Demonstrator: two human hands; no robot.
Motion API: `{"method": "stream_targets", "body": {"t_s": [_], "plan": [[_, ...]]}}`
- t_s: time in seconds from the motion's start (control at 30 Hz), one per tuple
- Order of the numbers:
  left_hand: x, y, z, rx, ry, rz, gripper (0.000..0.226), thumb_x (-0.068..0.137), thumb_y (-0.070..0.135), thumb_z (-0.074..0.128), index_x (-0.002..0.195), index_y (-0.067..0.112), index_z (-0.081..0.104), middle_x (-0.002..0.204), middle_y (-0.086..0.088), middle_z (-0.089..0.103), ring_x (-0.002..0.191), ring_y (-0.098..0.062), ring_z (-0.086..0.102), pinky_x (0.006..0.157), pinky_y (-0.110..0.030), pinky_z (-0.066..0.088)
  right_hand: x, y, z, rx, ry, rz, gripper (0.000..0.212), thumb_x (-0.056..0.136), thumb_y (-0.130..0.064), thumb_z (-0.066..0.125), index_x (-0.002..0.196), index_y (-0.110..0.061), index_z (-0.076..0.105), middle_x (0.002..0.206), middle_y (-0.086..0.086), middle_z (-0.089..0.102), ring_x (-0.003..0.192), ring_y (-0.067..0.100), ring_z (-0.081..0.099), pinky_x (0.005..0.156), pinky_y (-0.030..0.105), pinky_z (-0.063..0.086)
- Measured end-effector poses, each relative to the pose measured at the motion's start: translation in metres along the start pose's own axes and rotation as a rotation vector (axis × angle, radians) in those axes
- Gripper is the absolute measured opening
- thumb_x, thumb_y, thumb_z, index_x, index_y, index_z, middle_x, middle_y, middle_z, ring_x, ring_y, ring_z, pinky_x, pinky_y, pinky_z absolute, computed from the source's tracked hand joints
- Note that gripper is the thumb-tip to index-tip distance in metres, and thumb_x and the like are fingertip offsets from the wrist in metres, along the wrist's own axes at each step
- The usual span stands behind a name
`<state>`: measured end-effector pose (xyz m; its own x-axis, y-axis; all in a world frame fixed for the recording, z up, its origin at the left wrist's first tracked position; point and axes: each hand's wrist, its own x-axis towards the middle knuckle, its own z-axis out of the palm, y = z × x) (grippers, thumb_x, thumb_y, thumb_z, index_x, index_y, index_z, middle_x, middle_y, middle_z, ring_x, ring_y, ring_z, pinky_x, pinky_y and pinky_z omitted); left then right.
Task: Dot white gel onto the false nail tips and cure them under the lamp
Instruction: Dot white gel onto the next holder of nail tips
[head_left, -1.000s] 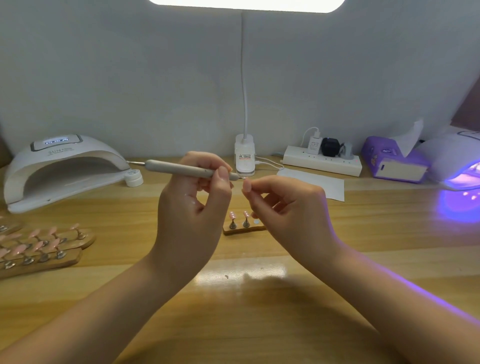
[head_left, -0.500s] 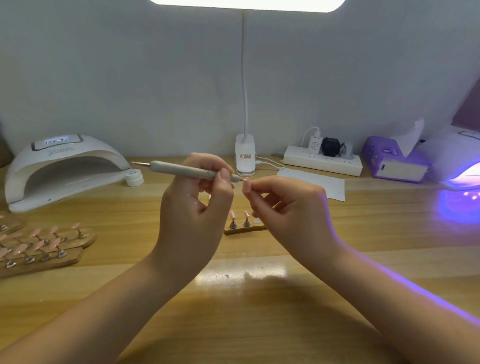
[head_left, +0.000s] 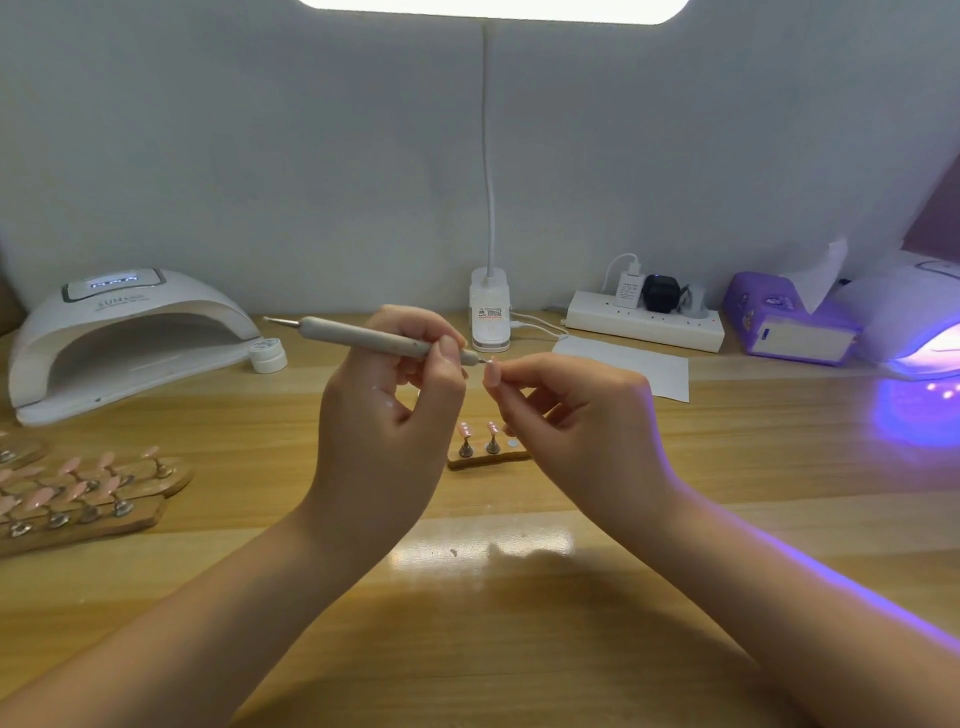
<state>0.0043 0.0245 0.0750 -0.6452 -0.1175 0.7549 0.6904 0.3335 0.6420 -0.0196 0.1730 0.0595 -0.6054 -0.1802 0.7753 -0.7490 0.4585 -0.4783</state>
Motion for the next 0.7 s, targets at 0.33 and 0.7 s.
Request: {"method": "stream_targets", "body": {"t_s": [0.33,0.7], "plan": [[0.0006,0.0020,-0.0007,-0.027,0.020,0.038,0.007,0.090,0.024,0.047,0.088,0.026,0.054,0.079,0.002,0.060,0.072,-0.015,0.060,0.066,-0.018,0.049,0.0003,-0.0003,0.0000,0.002,0.006,0.012,0.011,0.088,-0.016,0.068,0.095,-0.011,0.075,0.075,-0.003,0.072,0.064,0.014,0.068,0.060,0.035,0.056],[0.0038,0.0074,-0.0033,-0.062,0.077,0.080,0.015,0.095,0.008,0.047,0.092,0.021,0.052,0.082,0.004,0.060,0.076,-0.007,0.061,0.071,-0.017,0.048,-0.0001,-0.0006,0.0002,0.017,0.006,0.024,0.010,0.089,-0.015,0.067,0.092,-0.010,0.075,0.074,-0.003,0.071,0.064,0.014,0.068,0.060,0.036,0.056]]}}
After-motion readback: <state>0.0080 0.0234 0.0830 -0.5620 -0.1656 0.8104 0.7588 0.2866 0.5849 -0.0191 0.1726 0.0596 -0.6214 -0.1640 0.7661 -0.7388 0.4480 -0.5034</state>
